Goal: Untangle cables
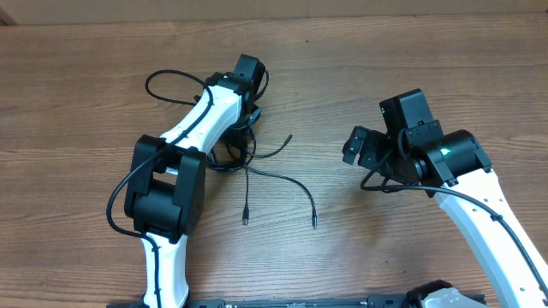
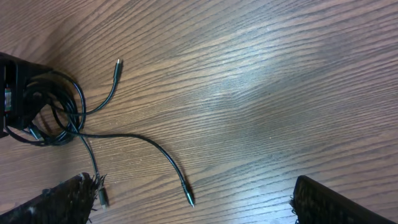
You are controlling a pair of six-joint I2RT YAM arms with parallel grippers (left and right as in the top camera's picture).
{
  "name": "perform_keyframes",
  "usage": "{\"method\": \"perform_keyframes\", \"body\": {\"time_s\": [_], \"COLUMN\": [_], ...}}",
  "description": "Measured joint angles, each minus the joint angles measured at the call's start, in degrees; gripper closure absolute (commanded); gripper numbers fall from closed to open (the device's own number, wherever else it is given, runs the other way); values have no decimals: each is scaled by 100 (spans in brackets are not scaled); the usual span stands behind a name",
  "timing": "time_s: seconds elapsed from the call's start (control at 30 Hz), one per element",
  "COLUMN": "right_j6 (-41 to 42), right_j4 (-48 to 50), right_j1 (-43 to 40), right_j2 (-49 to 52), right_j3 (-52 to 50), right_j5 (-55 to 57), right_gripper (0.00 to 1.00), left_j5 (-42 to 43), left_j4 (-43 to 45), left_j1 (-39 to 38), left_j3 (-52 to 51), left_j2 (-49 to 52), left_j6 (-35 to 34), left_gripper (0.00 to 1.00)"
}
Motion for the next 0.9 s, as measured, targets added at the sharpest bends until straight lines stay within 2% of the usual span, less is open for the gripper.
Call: {"method": "perform_keyframes", "body": {"time_s": [0.17, 0.53, 0.7, 0.8, 0.9], "right_j6": [2, 0, 0, 0, 0], "right_j4": [0, 0, 2, 2, 0], "right_j1": [0, 0, 0, 0, 0], "right_j2": [0, 0, 0, 0, 0], "right_j3": [0, 0, 0, 0, 0], "right_j5": [2, 0, -2, -2, 0], "right_gripper": [0, 0, 0, 0, 0], "left_j5": [-20, -22, -22, -22, -22], "left_j4": [234, 437, 549, 579, 575], "left_j1": [0, 0, 0, 0, 0], "left_j3": [-92, -227, -236, -243, -247], "left_j2": [0, 0, 0, 0, 0], "left_j6": [2, 2, 2, -4, -26], "left_gripper": [56, 53, 57, 66, 88]}}
